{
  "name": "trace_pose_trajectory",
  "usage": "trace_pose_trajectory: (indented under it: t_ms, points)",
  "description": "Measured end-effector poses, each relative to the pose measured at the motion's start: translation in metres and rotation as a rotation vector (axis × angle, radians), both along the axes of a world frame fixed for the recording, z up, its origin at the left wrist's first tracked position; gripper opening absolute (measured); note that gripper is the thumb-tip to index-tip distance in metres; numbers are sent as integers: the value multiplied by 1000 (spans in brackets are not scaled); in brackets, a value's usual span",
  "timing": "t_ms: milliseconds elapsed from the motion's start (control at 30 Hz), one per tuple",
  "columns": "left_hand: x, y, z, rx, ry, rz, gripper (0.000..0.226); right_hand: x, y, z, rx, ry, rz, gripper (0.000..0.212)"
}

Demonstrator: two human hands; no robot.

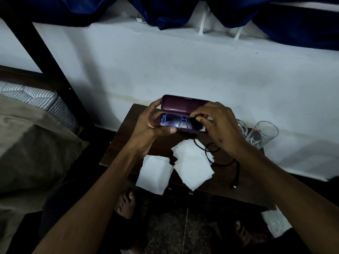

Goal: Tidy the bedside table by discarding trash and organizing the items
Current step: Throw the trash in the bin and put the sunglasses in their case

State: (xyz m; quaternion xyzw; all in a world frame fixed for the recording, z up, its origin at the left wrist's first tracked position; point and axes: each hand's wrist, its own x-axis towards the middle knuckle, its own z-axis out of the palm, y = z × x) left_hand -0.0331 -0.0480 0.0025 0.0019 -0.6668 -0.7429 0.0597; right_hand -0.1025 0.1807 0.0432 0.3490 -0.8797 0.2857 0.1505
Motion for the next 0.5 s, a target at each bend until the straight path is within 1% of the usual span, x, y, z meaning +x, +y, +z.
trace_pose_trajectory:
  t_ms: [100,233,300,367,433,500]
  points:
    - [0,-1,0,16,8,2,92,-3,0,0,-2,15,-4,22]
    - [-1,-3,-1,22,19,10,89,-3,-1,0,-11,6,-11,26]
    - [-1,-3,-2,40,27,15,86,-1,0,4,-55,23,-54,27]
    - [-1,-5,-1,60,24,14,85,0,1,13,-113,84,-105,29]
    - [-1,-5,0,66,30,6,82,-1,0,20,-115,89,-110,38]
    - [-1,-4,1,67,38,7,77,-3,-3,23,-25,-12,-61,51]
